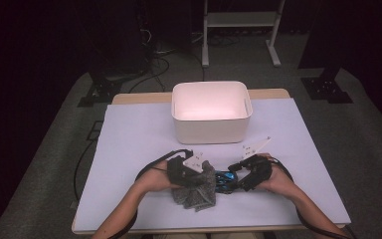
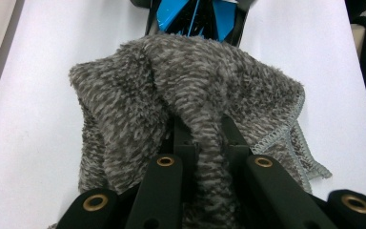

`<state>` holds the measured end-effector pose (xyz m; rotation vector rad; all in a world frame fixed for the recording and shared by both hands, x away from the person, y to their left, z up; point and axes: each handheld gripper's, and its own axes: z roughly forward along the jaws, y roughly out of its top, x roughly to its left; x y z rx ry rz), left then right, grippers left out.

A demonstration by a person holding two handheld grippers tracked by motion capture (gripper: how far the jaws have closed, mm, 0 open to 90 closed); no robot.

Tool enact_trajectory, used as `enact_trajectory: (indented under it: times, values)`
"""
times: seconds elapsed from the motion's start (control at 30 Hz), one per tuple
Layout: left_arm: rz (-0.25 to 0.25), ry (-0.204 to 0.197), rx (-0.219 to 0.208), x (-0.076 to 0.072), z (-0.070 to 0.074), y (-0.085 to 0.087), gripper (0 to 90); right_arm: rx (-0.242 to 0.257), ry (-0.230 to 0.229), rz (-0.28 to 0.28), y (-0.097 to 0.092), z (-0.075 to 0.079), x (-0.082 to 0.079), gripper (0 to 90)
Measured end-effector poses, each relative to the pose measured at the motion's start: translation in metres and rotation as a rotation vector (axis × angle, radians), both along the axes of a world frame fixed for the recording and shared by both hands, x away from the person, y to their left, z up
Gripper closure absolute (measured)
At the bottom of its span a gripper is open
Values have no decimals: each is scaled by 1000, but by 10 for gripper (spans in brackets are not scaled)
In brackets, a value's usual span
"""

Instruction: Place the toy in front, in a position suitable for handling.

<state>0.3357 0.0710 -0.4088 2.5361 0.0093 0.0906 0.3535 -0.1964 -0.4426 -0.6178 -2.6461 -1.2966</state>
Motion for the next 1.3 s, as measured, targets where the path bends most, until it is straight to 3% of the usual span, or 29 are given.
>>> enact_trajectory:
  times: [0.1, 0.17, 0.37, 0.63, 0.7, 1.03, 1.07, 1.1, 1.13, 1.2, 1.3]
  values:
    - [-1, 1, 0, 0, 0, 0, 815, -8, 1, -15, 0, -1, 1, 245]
    - [-1, 1, -2, 0, 0, 0, 815, -48, -1, -27, 4, -5, -1, 255]
    - [9, -2, -14, 0, 5, 3, 811, -23, 26, -45, 9, -9, -1, 338]
    - [7, -13, -12, -3, 10, 7, 806, -40, -48, -37, 14, -6, -9, 349]
    - [3, -20, -7, -4, 13, 7, 802, -46, -92, -30, 15, -4, -13, 351]
    - [-9, -39, -13, -9, 27, 11, 801, -74, -200, -35, 18, 0, -27, 350]
    - [-9, -42, -17, -9, 30, 12, 801, -84, -240, -35, 19, 1, -33, 350]
    - [-9, -42, -17, -9, 30, 12, 801, -84, -240, -35, 19, 1, -33, 350]
    - [-4, -45, -24, -9, 32, 13, 801, -96, -285, -36, 20, 3, -39, 350]
    - [-2, -42, -31, -9, 34, 13, 801, -104, -303, -35, 21, 3, -41, 351]
    - [-1, -45, -37, -7, 36, 11, 801, -122, -379, -24, 22, 5, -50, 350]
